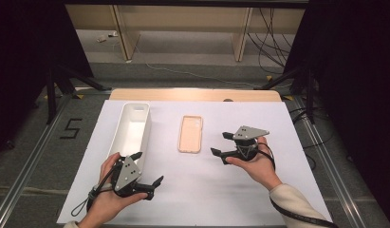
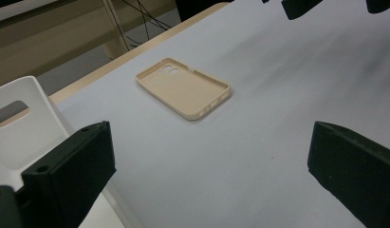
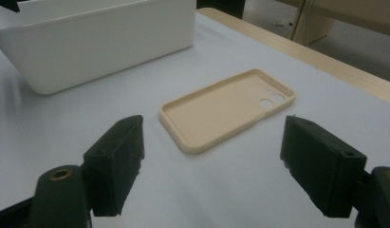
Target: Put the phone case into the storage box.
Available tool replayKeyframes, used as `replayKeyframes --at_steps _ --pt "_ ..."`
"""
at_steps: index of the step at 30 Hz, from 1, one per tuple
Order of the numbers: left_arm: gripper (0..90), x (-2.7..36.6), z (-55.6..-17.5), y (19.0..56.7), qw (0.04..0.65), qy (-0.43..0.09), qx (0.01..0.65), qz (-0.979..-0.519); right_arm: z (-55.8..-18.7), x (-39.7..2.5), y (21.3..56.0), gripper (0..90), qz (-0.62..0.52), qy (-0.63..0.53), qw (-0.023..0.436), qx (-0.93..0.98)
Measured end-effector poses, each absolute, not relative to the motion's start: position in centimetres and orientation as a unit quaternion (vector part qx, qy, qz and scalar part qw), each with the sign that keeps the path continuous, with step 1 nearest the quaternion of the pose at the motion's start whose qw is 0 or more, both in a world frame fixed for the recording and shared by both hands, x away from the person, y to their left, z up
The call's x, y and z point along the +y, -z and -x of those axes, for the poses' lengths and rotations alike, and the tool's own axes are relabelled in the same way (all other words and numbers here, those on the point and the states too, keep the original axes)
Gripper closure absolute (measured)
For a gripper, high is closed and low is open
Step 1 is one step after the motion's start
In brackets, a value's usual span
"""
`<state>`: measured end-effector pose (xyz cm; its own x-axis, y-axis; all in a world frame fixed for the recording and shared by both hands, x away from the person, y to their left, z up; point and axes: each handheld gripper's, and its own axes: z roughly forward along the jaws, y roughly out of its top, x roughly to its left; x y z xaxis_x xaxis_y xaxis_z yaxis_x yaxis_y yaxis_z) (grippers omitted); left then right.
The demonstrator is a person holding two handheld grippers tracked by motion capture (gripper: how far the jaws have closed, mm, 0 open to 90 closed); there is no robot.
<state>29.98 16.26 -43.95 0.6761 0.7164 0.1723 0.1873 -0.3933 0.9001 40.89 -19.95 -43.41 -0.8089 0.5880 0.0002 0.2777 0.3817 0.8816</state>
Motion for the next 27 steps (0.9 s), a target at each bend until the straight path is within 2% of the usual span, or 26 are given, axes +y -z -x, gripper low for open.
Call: replayKeyframes --at_steps 14,27 --pt "1.1 16.4 -29.7 44.0 0.472 -0.282 0.286 -0.785 -41.0 -18.0 43.3 22.9 -0.237 -0.456 0.176 0.84" --pt "1.1 16.3 -29.8 44.0 0.474 -0.279 0.285 -0.785 -43.1 -14.7 44.3 24.5 -0.203 -0.377 0.185 0.884"
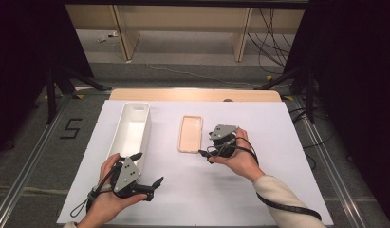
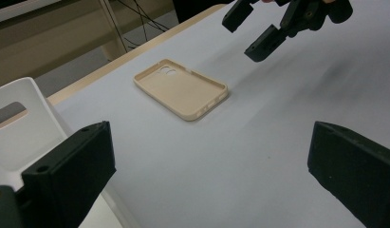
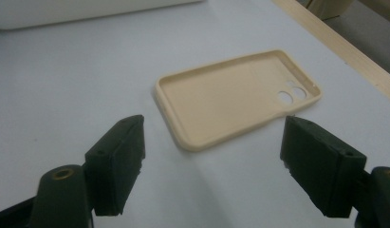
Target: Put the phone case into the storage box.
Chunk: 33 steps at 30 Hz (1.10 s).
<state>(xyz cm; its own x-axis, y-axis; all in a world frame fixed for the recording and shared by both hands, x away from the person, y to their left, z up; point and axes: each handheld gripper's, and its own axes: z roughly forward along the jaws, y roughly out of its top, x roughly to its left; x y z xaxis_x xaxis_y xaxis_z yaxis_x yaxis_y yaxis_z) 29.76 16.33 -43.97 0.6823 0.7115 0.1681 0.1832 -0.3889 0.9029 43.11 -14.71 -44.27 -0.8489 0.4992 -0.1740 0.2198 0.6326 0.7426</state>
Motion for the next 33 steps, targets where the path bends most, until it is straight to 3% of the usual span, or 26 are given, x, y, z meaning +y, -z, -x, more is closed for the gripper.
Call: replayKeyframes --at_steps 33 --pt "1.1 16.1 -29.7 44.0 0.476 -0.276 0.28 -0.786 -47.3 -7.9 46.5 26.9 -0.12 -0.211 0.183 0.953"
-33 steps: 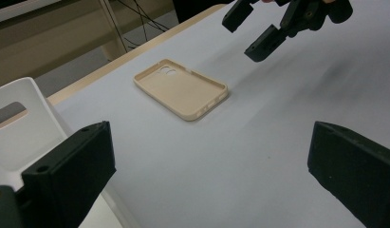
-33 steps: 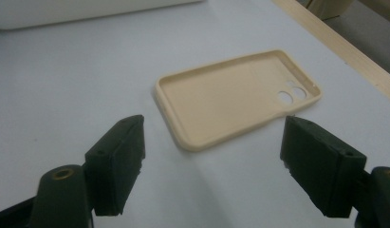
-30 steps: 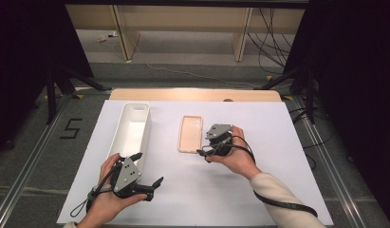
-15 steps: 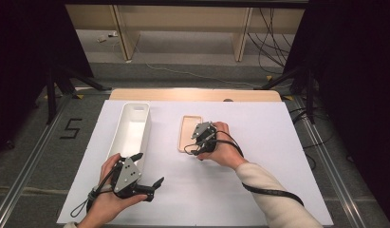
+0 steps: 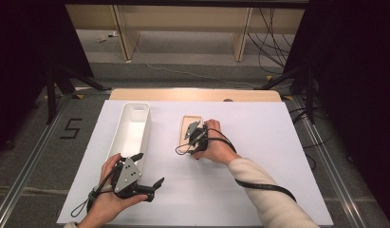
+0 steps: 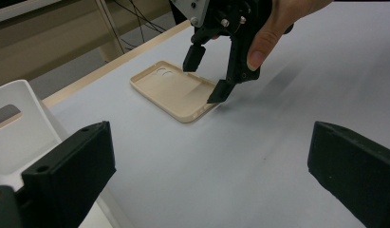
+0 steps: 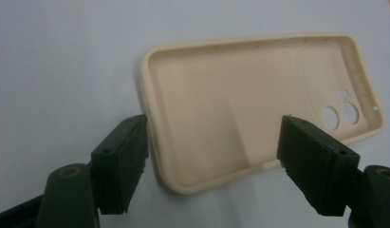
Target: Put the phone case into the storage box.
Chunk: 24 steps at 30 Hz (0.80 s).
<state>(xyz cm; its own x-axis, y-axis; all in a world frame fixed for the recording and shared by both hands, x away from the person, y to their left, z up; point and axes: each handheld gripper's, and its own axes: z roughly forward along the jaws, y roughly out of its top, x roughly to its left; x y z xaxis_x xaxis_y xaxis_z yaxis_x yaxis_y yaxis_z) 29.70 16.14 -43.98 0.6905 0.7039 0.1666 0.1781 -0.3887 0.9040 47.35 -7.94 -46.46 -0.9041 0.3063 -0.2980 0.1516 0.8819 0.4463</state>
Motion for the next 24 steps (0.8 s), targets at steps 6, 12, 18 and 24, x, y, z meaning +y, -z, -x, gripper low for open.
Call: replayKeyframes --at_steps 6,12,18,24 --pt "1.1 16.1 -29.7 44.0 0.477 -0.275 0.28 -0.786 -47.4 -7.3 46.6 27.0 -0.112 -0.198 0.182 0.957" --pt "1.1 16.0 -29.7 44.0 0.478 -0.273 0.279 -0.787 -47.6 -7.1 46.7 27.3 -0.109 -0.189 0.178 0.96" --pt "1.1 16.0 -29.7 44.0 0.478 -0.278 0.275 -0.786 -47.7 -6.9 46.7 27.5 -0.106 -0.182 0.18 0.961" --pt "1.1 16.0 -29.7 44.1 0.478 -0.271 0.28 -0.788 -47.9 -6.5 46.5 28.1 -0.093 -0.163 0.182 0.965"
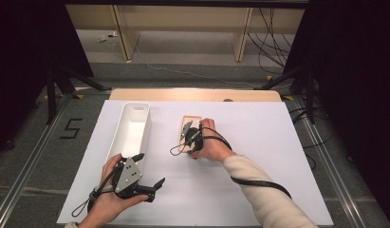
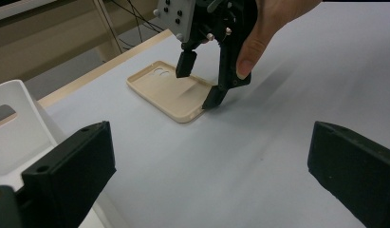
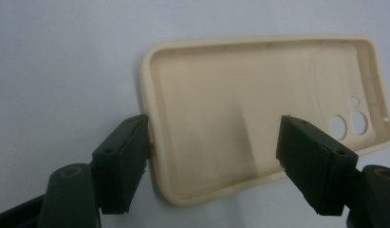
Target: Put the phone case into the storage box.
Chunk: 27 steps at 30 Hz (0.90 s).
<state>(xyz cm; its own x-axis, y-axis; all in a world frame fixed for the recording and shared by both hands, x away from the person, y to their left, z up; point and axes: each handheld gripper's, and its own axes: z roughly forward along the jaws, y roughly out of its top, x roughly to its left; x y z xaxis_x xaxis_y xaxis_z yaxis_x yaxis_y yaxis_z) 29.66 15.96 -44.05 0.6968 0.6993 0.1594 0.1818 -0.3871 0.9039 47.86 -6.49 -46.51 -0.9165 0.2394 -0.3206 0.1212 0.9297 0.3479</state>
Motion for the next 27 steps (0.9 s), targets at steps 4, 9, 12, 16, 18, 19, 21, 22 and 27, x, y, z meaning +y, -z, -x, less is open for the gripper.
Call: replayKeyframes --at_steps 4,9,12,16,18,19,21,22,27 --pt "1.1 16.0 -29.6 44.1 0.478 -0.271 0.28 -0.788 -47.9 -6.2 46.5 28.2 -0.091 -0.155 0.18 0.967" --pt "1.1 15.9 -29.6 44.1 0.478 -0.27 0.279 -0.788 -47.9 -5.9 46.3 32.2 -0.084 -0.142 0.174 0.971" --pt "1.1 15.9 -29.6 44.1 0.478 -0.27 0.279 -0.788 -47.9 -5.6 46.2 36.9 -0.076 -0.133 0.168 0.974" --pt "1.1 15.9 -29.7 44.1 0.477 -0.271 0.277 -0.789 -47.8 -5.3 46.1 42.6 -0.065 -0.121 0.161 0.977" --pt "1.1 15.9 -29.6 44.1 0.477 -0.271 0.276 -0.789 -47.7 -5.2 46.1 44.8 -0.063 -0.118 0.158 0.978" --pt "1.1 15.9 -29.6 44.1 0.478 -0.27 0.277 -0.788 -47.7 -5.1 46.0 46.0 -0.063 -0.116 0.155 0.979" --pt "1.1 15.9 -29.6 44.1 0.478 -0.27 0.278 -0.788 -47.7 -5.0 46.1 48.6 -0.058 -0.116 0.153 0.98" --pt "1.1 15.9 -29.6 44.1 0.478 -0.27 0.278 -0.788 -47.7 -5.0 46.1 50.4 -0.056 -0.116 0.153 0.98" --pt "1.1 15.9 -29.6 44.1 0.478 -0.27 0.277 -0.788 -47.5 -4.9 46.0 58.1 -0.046 -0.11 0.147 0.982"
